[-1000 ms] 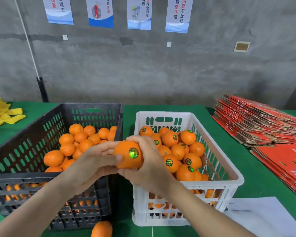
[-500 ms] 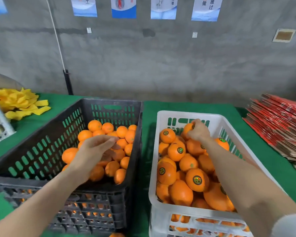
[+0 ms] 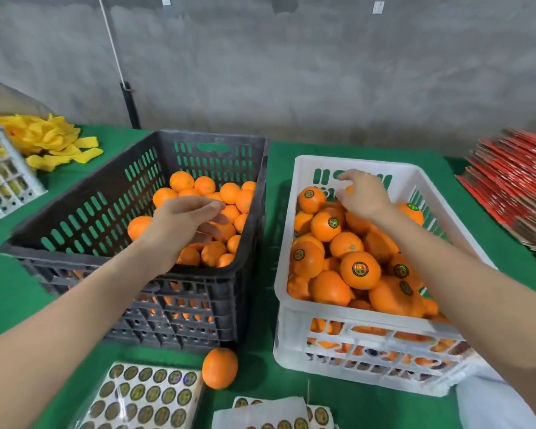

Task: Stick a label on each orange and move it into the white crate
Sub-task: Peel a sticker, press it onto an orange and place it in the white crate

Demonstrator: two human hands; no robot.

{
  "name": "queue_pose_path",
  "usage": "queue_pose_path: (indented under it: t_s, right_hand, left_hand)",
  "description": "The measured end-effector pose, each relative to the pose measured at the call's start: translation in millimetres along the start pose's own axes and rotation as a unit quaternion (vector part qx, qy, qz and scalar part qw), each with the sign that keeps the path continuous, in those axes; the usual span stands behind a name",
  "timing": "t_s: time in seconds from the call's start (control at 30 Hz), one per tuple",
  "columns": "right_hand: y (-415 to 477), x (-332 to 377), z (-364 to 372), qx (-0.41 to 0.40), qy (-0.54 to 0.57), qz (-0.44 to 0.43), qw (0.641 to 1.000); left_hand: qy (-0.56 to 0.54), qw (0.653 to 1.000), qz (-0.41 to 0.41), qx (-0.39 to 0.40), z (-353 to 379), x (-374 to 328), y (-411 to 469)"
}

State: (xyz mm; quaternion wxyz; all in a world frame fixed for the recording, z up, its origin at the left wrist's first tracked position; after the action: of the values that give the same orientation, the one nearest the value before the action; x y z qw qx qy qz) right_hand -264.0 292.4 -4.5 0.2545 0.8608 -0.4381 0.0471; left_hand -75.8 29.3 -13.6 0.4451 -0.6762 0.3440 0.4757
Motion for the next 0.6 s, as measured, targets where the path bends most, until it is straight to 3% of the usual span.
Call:
queue_pose_path:
  t_s: [0.07, 0.13, 0.2, 0.27, 0.37, 0.43, 0.5, 0.6]
  right_hand:
    - [-31.1, 50.3, -23.2, -0.092, 0.073, -0.073, 0.99]
    - [-78.0, 101.3, -43.0, -0.175, 0.181, -0.153, 0.956]
    - [-128.9, 144.5, -43.9, -0.177, 0.247, -0.24, 0.922]
    - [-172.5, 169.9, -10.9, -0.071, 0.279, -0.269, 0.919]
    - [-226.2, 155.3, 92.4, 0.263, 0.196, -0.121, 0.937]
    - [-255.2, 121.2, 142.0, 0.412, 0.08, -0.033, 0.907]
    - [-265.4, 105.5, 159.4, 0.467, 0.016, -0.028, 0.883]
    - [-263.5, 98.2, 171.9, 0.451, 0.009, -0.009, 0.892]
  left_hand:
    - [-0.013, 1.0, 0.009, 0.007, 6.5, 0.0, -9.3]
    - [-0.033, 0.999, 0.028, 0.023, 13.2, -0.9, -23.3]
    - [-0.038, 0.996, 0.063, 0.053, 21.3, -1.0, -42.3]
    - [0.006, 0.991, 0.103, 0.081, 31.4, 6.8, -64.6]
    - [0.104, 0.981, 0.144, 0.076, 43.2, 33.8, -93.5]
    - [0.163, 0.974, 0.143, 0.073, 51.7, 54.8, -102.5]
    - [0.246, 0.958, 0.112, 0.098, 65.5, 80.4, -100.8]
    - [0.344, 0.93, 0.019, 0.125, 82.0, 130.6, -86.1]
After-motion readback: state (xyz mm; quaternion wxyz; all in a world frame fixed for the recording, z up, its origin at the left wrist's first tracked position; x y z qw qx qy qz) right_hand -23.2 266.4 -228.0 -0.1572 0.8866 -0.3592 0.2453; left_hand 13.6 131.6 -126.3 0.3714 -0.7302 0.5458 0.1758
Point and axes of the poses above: each hand's wrist, its own y-axis towards the middle knuckle, its own z-axis out of the palm, x = y × z, the point moved 7 cm from there along y, towards the middle knuckle, and after that the axes turned 14 degrees about -z, right-handed, at the moved point
